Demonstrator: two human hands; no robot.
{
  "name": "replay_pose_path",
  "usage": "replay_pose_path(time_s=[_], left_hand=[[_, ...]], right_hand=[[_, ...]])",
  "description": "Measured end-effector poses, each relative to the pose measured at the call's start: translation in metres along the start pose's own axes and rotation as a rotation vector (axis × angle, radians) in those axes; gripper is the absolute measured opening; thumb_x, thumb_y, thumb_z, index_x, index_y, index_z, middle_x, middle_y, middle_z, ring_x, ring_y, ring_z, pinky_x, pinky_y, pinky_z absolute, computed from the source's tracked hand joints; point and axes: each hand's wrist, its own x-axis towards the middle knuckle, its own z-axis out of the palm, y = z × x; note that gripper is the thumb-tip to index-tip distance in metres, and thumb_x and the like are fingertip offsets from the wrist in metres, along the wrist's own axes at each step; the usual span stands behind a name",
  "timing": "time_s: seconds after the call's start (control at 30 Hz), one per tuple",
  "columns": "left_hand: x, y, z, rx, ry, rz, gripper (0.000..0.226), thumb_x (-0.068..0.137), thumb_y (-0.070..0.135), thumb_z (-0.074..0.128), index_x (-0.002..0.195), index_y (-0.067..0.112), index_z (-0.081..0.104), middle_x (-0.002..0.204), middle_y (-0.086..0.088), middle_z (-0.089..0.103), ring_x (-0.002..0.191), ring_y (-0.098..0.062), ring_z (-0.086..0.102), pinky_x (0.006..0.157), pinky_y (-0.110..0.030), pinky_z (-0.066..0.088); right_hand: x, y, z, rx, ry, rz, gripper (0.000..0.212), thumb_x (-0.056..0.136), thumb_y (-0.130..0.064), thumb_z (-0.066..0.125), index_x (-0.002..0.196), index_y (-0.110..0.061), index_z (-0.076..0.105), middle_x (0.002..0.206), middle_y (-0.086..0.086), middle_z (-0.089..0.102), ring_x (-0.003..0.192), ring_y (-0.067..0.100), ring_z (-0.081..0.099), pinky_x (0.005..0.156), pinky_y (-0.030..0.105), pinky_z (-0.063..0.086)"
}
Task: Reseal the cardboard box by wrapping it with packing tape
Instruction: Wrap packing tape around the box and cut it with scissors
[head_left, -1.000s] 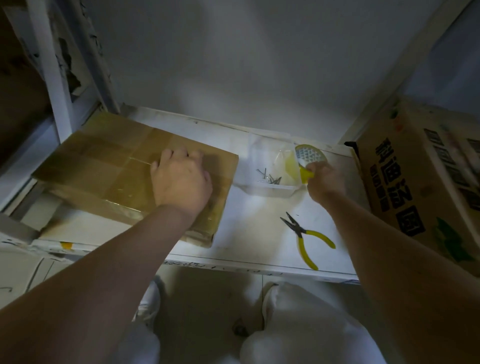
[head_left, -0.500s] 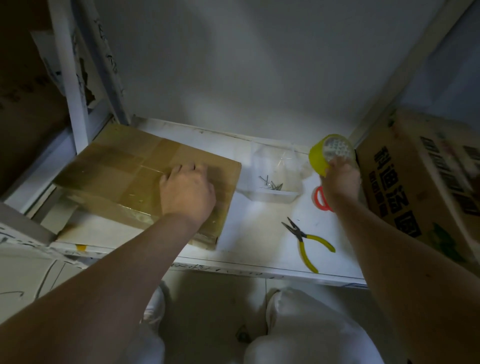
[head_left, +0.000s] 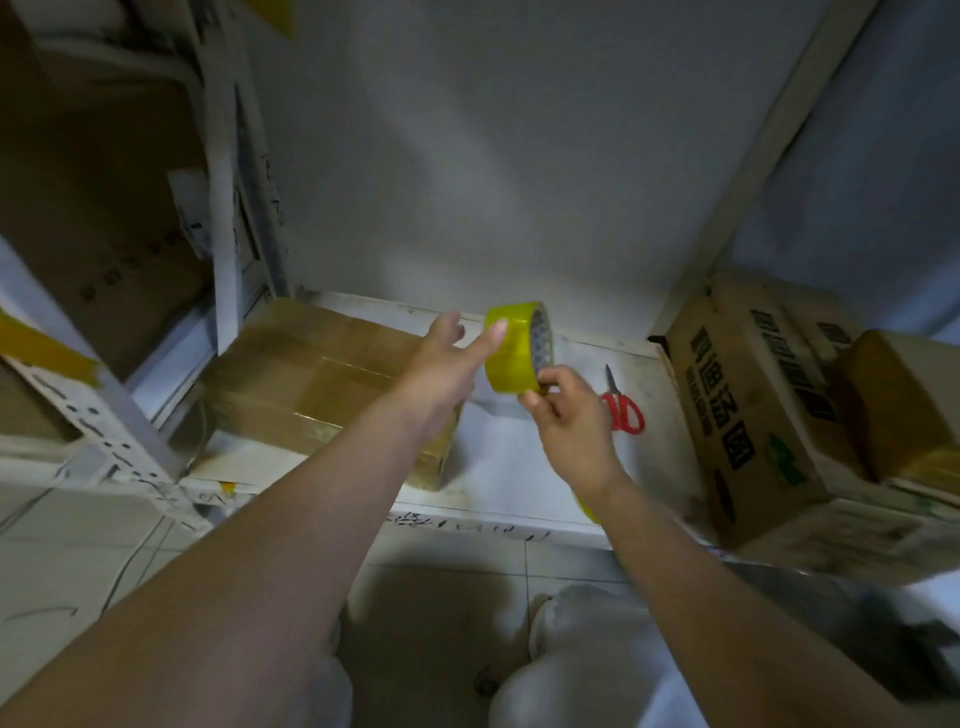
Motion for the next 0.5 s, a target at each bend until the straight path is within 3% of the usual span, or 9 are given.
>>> replay_pose_path(time_s=[0.1,0.2,0.27,0.37,0.43,0.5], left_hand=[[-0.016,0.006,-0.015,-0.18,-0.028,-0.053,0.06,0.088,0.025,0.066,0.141,0.023,0.039,0.136,-0.01,0.049,0.116,-0.027,0.055,0.095,-0.042,0.046],[-0.034,0.002,-0.034,-0.275,-0.037,-0.061,0.058,0.086,0.001,0.063,0.138,0.021,0.045,0.132,-0.015,0.051,0.113,-0.03,0.057,0.085,-0.038,0.052],[-0.045,0.0,-0.042,-0.298,-0.021,-0.062,0.061,0.086,-0.006,0.06,0.139,0.019,0.044,0.128,-0.016,0.055,0.114,-0.031,0.057,0.09,-0.041,0.051],[-0.06,-0.003,-0.05,-0.264,-0.021,-0.034,0.061,0.087,-0.008,0.057,0.14,0.019,0.042,0.105,-0.012,0.061,0.095,-0.024,0.061,0.097,-0.045,0.045],[-0.067,-0.005,-0.054,-0.256,-0.032,-0.023,0.058,0.088,-0.01,0.055,0.138,0.017,0.043,0.101,-0.013,0.06,0.09,-0.023,0.06,0.092,-0.041,0.047],[-0.073,-0.007,-0.058,-0.218,-0.062,-0.015,0.057,0.087,-0.008,0.057,0.136,0.018,0.046,0.104,-0.016,0.058,0.095,-0.025,0.058,0.097,-0.044,0.045]], right_hand=[[-0.019,-0.019,0.012,0.104,-0.109,0.056,0.012,0.09,-0.009,0.062,0.096,-0.018,0.056,0.097,0.006,0.064,0.084,0.018,0.065,0.077,0.034,0.051],[-0.033,-0.037,0.014,0.161,-0.21,0.112,0.011,0.092,-0.007,0.06,0.099,-0.015,0.057,0.097,0.001,0.065,0.091,0.016,0.066,0.084,0.035,0.053],[-0.039,-0.044,0.015,0.157,-0.28,0.143,0.015,0.091,-0.004,0.059,0.098,-0.017,0.058,0.099,-0.001,0.066,0.094,0.019,0.066,0.086,0.039,0.053],[-0.044,-0.057,0.016,0.128,-0.156,0.169,0.038,0.086,0.003,0.054,0.094,-0.034,0.056,0.098,-0.013,0.064,0.098,0.019,0.063,0.087,0.045,0.052],[-0.041,-0.07,0.013,0.197,-0.04,0.196,0.031,0.091,-0.008,0.051,0.104,-0.036,0.053,0.098,-0.013,0.062,0.098,0.016,0.06,0.087,0.038,0.049],[-0.037,-0.083,0.011,0.202,-0.069,0.17,0.023,0.097,-0.024,0.05,0.117,-0.036,0.052,0.104,-0.009,0.057,0.097,0.012,0.056,0.085,0.029,0.045]])
